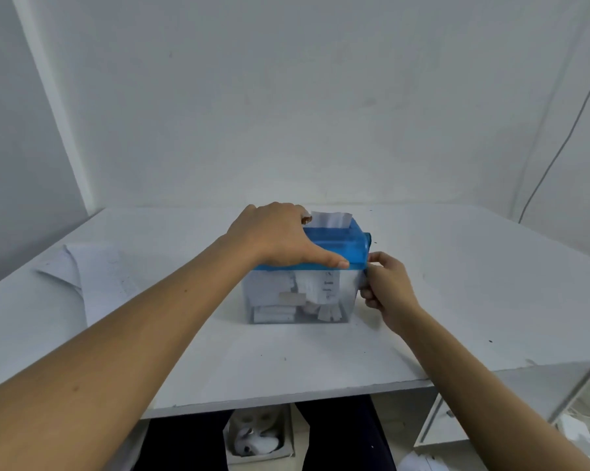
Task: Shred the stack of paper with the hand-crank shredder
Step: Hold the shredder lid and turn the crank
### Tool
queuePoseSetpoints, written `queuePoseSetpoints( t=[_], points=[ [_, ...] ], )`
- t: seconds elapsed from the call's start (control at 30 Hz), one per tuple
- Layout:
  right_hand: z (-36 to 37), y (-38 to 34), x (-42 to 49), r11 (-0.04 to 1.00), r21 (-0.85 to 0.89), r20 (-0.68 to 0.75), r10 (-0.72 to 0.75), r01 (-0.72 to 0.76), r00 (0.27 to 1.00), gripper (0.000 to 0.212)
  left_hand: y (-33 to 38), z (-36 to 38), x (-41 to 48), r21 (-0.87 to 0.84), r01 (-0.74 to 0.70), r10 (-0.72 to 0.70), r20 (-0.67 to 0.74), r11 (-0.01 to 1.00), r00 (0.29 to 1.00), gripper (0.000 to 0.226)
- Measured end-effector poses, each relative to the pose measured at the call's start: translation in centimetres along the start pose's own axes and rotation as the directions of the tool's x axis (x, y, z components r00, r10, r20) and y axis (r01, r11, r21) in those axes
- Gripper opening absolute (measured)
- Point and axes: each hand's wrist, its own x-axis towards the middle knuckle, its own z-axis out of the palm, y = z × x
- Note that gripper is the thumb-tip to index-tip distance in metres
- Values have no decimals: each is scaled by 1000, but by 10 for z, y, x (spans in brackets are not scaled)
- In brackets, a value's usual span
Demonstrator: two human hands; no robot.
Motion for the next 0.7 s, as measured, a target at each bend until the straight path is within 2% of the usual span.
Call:
queuePoseSetpoints(
  t=[0.1,0.2,0.3,0.37,0.5,0.6,0.7],
  points=[
    [-7,-3,-28,988,-90,-59,-130,125,990,5,-3,3,1,-5,3,-3,17,1000,1000,95],
    [-14,-12,-53,956,-122,-62,-275,266,959,11,-5,5,4,0,1,-1,13,1000,1000,92],
    [-27,-35,-71,906,-7,-24,-424,424,905,11,-7,6,6,5,-9,9,10,1000,1000,97],
    [-35,-51,-71,871,107,39,-485,479,874,13,-9,7,7,-3,-7,7,11,1000,1000,97],
    [-35,-71,-49,842,153,63,-531,518,845,8,-9,8,6,-17,-16,16,8,1000,1000,89],
    [-24,-81,-25,834,77,23,-550,547,835,10,-7,6,4,-29,-15,15,4,999,1000,86],
    [-12,-83,0,859,-6,-15,-511,511,859,18,-7,5,3,-20,-17,18,10,1000,1000,90]
  ],
)
